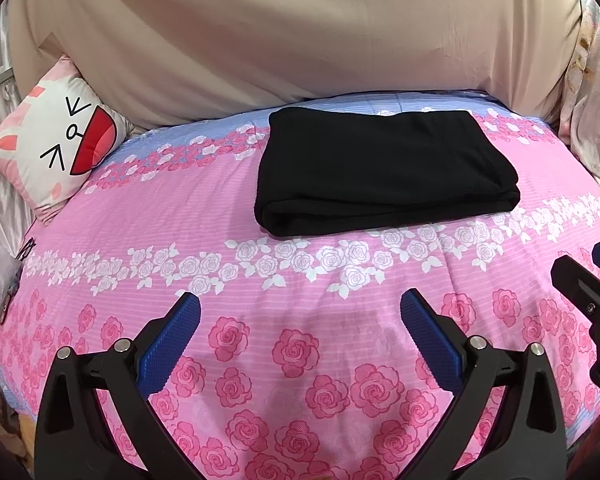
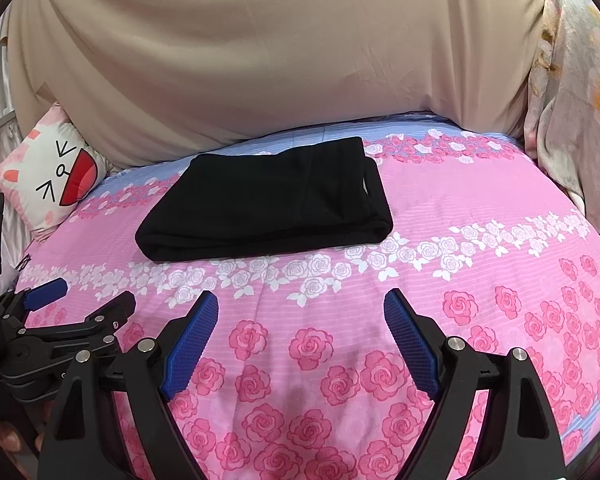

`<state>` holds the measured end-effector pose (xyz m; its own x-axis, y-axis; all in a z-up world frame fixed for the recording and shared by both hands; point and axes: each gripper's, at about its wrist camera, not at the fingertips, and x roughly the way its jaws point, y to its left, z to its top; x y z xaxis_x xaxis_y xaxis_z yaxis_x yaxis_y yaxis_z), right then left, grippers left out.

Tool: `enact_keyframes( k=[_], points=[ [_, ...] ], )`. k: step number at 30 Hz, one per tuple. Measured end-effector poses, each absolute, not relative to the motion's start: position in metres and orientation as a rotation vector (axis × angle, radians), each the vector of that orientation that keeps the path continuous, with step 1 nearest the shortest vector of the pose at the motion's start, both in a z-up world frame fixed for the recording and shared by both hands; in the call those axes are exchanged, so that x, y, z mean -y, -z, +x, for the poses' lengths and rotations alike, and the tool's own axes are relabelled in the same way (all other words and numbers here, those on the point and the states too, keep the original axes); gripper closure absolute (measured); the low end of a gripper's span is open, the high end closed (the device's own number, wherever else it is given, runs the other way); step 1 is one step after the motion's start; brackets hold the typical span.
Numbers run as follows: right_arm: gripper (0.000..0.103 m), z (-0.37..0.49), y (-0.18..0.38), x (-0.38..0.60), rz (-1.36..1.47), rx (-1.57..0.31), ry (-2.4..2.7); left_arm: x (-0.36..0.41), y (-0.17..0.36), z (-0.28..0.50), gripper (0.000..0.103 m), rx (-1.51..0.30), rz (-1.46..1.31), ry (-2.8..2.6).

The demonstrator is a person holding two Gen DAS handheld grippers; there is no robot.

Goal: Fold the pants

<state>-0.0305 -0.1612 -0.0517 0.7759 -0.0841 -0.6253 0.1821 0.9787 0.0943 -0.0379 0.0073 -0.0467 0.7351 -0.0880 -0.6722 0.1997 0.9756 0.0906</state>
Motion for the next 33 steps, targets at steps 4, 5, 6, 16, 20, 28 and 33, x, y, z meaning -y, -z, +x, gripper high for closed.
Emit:
enact_keyframes(
  k=[4, 5, 6, 16, 20, 28, 33],
  points=[
    [0.020, -0.031, 0.052, 0.162, 0.155, -0.669, 0.142, -0.007, 0.046, -0.038, 0.005, -0.729, 0.162, 0.158],
    [0.020, -0.031, 0.052, 0.162, 0.155, -0.669, 0.142, -0.007, 0.046, -0.038, 0.005, -0.729, 0.161, 0.157],
    [0.020, -0.031, 0.053, 0.161, 0.155, -0.670, 0.142, -0.008, 0.047, -0.038, 0.005, -0.729, 0.160, 0.157],
    [0.020, -0.031, 0.053, 0.162, 0.155, -0.671, 0.140, -0.009, 0.046, -0.038, 0.005, -0.727, 0.159, 0.157],
    [0.020, -0.030, 0.052, 0.162, 0.157, -0.671, 0.140, -0.008, 0.044, -0.039, 0.005, -0.710, 0.154, 0.157],
    [0.020, -0.031, 0.053, 0.164, 0.158, -0.671, 0.141, -0.007, 0.036, -0.039, 0.005, -0.694, 0.136, 0.175],
    [0.020, -0.031, 0.053, 0.164, 0.160, -0.671, 0.142, -0.004, 0.034, -0.039, 0.005, -0.680, 0.150, 0.167]
  ],
)
